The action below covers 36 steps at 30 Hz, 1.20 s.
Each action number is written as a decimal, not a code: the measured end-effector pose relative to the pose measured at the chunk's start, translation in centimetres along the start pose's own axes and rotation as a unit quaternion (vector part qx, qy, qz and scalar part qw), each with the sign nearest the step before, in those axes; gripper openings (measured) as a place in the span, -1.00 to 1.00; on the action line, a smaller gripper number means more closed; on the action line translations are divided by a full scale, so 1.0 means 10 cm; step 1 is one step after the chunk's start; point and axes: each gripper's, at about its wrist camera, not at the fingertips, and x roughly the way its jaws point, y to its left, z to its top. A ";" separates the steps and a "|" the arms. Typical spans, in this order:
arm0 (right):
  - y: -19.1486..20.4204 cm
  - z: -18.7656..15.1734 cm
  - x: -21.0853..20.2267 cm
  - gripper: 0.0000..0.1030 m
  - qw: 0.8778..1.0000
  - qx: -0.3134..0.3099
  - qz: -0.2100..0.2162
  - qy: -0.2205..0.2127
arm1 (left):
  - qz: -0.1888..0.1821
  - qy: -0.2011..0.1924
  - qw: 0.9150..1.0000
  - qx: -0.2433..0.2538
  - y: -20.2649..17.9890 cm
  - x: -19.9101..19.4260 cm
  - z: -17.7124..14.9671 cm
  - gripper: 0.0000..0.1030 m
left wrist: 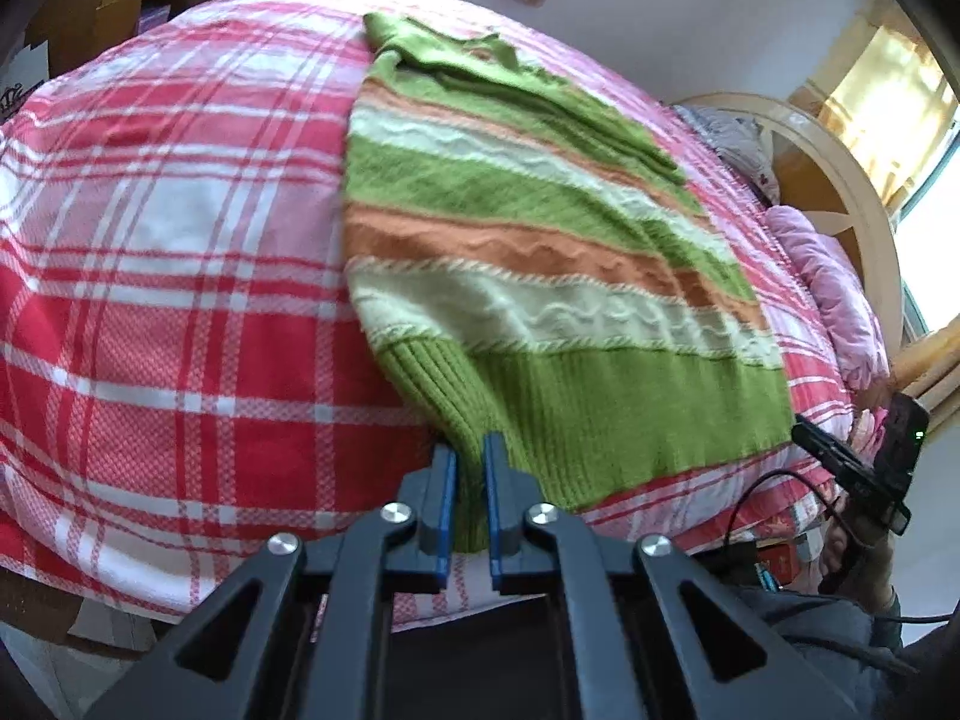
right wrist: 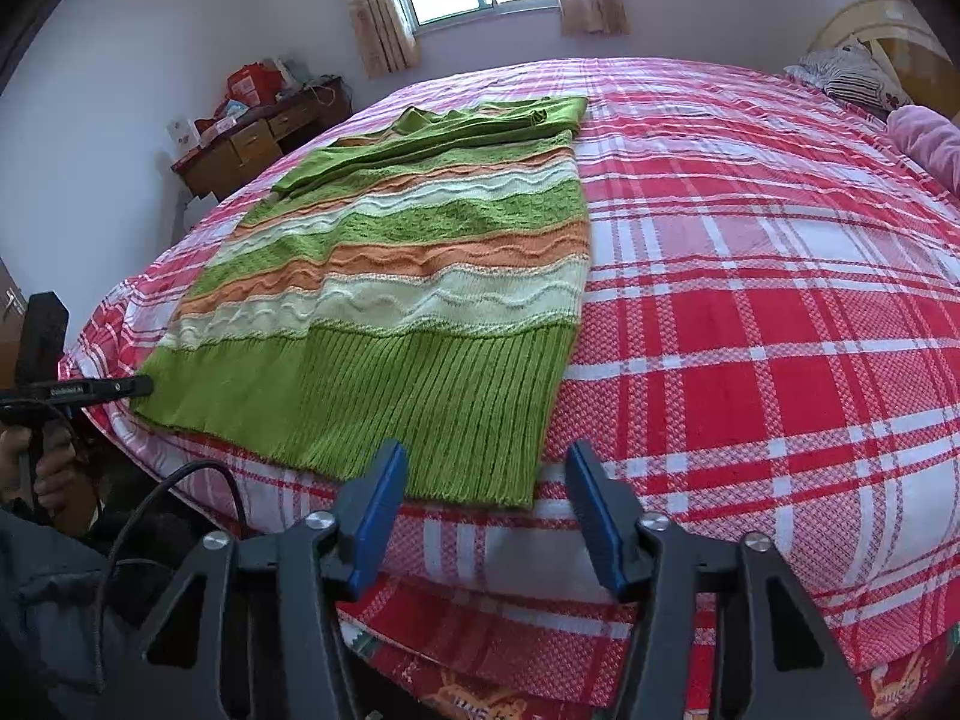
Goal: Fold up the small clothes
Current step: 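Close both tools on the ribbed sweater hem, then lift the hem with both tools and fold it toward the collar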
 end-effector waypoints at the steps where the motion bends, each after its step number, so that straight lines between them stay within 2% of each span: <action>1: 0.00 0.00 0.00 -0.10 1.000 0.001 0.002 0.001 | -0.004 -0.006 1.000 0.000 0.00 -0.03 0.01 -0.84; 4: -0.03 0.00 0.07 -0.14 1.000 0.008 0.006 0.002 | -0.013 -0.014 1.000 -0.001 0.01 -0.04 0.06 -0.84; 7: -0.07 0.00 0.13 -0.27 1.000 0.015 0.009 0.002 | -0.013 -0.003 1.000 -0.007 0.03 0.03 0.04 -0.84; 8: -0.07 0.00 0.11 -0.39 1.000 0.012 0.009 0.002 | -0.010 0.002 1.000 -0.008 0.03 0.07 0.02 -0.84; 9: -0.09 0.01 0.09 -0.64 1.000 0.014 0.011 0.001 | -0.009 0.003 1.000 -0.008 0.03 0.08 0.02 -0.84; 10: -0.13 0.02 0.07 -0.80 1.000 0.022 0.019 0.001 | -0.008 0.003 1.000 -0.009 0.03 0.08 0.02 -0.84; 11: -0.16 0.02 0.06 -0.88 0.999 0.032 0.034 -0.001 | -0.009 0.001 1.000 -0.009 0.02 0.06 0.02 -0.84; 14: -0.13 0.03 -0.06 -0.90 0.998 0.028 0.049 -0.030 | -0.008 -0.013 1.000 0.002 -0.01 -0.02 0.04 -0.85; 17: -0.12 0.04 -0.08 -0.90 0.997 0.033 0.061 -0.038 | -0.010 -0.016 1.000 0.001 0.00 -0.05 0.06 -0.85; 20: -0.19 0.06 -0.11 -0.90 0.993 0.057 0.091 -0.044 | -0.011 -0.024 1.000 -0.002 0.01 -0.08 0.10 -0.85; 27: -0.41 -0.01 0.04 -0.90 0.981 0.133 0.139 -0.026 | -0.008 -0.025 1.000 -0.005 0.02 -0.07 0.11 -0.85; 33: -0.39 0.24 -0.21 -0.90 0.972 0.135 0.179 -0.073 | -0.018 -0.057 0.998 0.007 -0.06 -0.24 0.28 -0.85; 36: -0.34 0.40 -0.30 -0.91 0.971 0.124 0.182 -0.094 | -0.021 -0.075 0.997 0.005 -0.06 -0.30 0.40 -0.89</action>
